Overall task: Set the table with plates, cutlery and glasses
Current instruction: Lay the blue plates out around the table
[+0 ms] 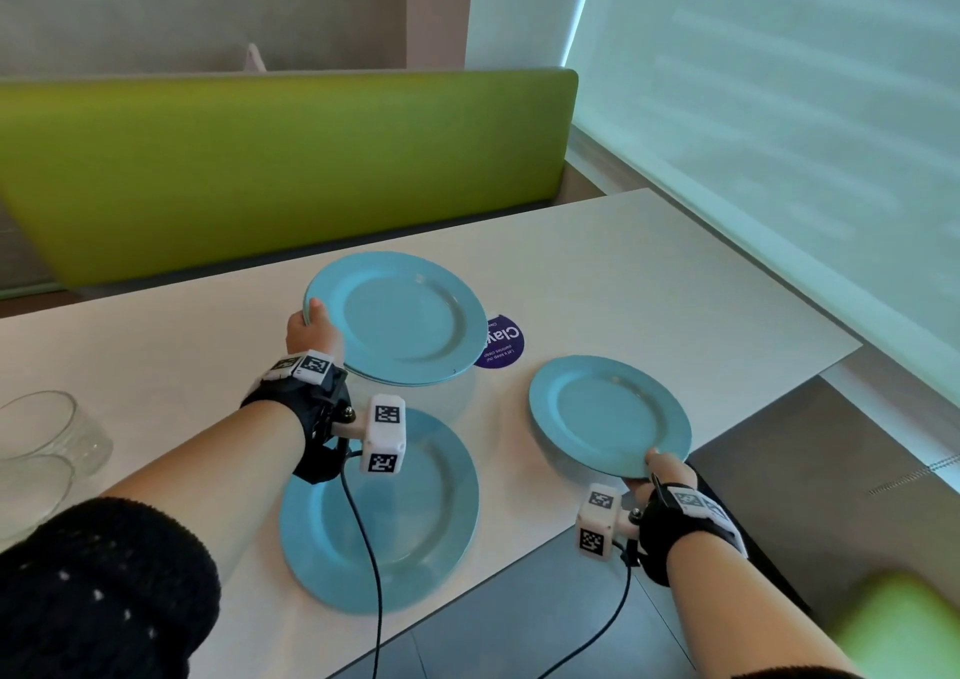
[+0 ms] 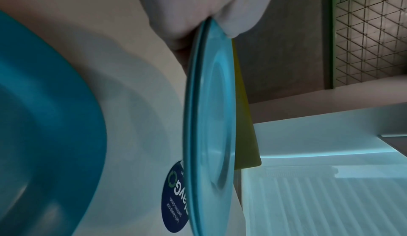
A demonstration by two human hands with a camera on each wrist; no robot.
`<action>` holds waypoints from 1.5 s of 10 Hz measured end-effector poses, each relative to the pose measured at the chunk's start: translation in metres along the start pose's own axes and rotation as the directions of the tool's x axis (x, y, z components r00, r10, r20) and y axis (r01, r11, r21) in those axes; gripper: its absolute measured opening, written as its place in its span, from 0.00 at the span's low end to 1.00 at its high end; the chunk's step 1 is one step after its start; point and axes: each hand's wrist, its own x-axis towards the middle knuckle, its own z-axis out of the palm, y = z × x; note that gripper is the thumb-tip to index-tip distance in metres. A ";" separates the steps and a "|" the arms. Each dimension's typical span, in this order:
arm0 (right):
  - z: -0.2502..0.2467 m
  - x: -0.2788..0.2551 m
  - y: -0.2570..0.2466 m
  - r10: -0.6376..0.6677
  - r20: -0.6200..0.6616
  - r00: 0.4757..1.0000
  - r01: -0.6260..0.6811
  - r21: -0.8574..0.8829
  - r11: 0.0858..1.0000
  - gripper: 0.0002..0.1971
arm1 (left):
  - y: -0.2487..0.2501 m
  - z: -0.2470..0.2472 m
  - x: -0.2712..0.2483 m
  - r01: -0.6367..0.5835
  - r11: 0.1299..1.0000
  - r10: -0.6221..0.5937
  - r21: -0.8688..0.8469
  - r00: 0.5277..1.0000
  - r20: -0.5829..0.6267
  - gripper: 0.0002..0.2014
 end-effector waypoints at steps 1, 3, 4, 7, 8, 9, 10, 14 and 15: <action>-0.001 -0.001 0.003 0.030 0.033 0.999 -0.028 -0.062 0.998 0.23 | 0.001 0.003 -0.003 -0.001 1.000 0.001 0.005 1.000 0.013 0.24; 0.001 0.016 0.003 0.028 0.138 0.990 -0.010 -0.134 0.991 0.27 | 0.005 0.010 -0.011 -0.013 1.000 0.012 0.022 0.999 0.043 0.24; 0.004 0.014 0.001 0.037 0.156 0.987 -0.012 -0.159 0.987 0.27 | 0.005 0.012 -0.011 -0.019 1.000 0.018 0.024 0.999 0.044 0.24; 0.013 0.040 0.004 -0.028 0.023 0.999 0.034 -0.399 0.916 0.29 | -0.001 0.015 -0.007 -0.014 1.000 0.014 -0.006 0.999 0.031 0.24; 0.017 0.035 0.001 -0.046 -0.039 0.998 0.020 -0.499 0.866 0.30 | -0.004 0.015 -0.004 -0.010 1.000 0.011 -0.012 0.999 0.031 0.24; 0.020 0.018 -0.004 -0.070 -0.051 0.996 0.031 -0.546 0.837 0.27 | -0.007 0.014 -0.001 -0.008 0.999 0.009 -0.036 0.999 0.041 0.24; 0.020 0.018 -0.008 -0.079 -0.028 0.996 0.046 -0.602 0.797 0.23 | -0.010 0.015 0.001 -0.009 0.999 0.011 -0.050 0.999 0.048 0.24; 0.029 0.026 -0.013 -0.083 -0.128 0.988 -0.036 -0.723 0.690 0.24 | -0.011 0.026 0.005 -0.011 0.998 0.014 -0.059 0.998 0.055 0.25; 0.027 0.027 -0.013 -0.070 -0.136 0.988 -0.049 -0.717 0.696 0.25 | -0.012 0.029 0.006 -0.009 0.997 0.013 -0.070 0.999 0.051 0.24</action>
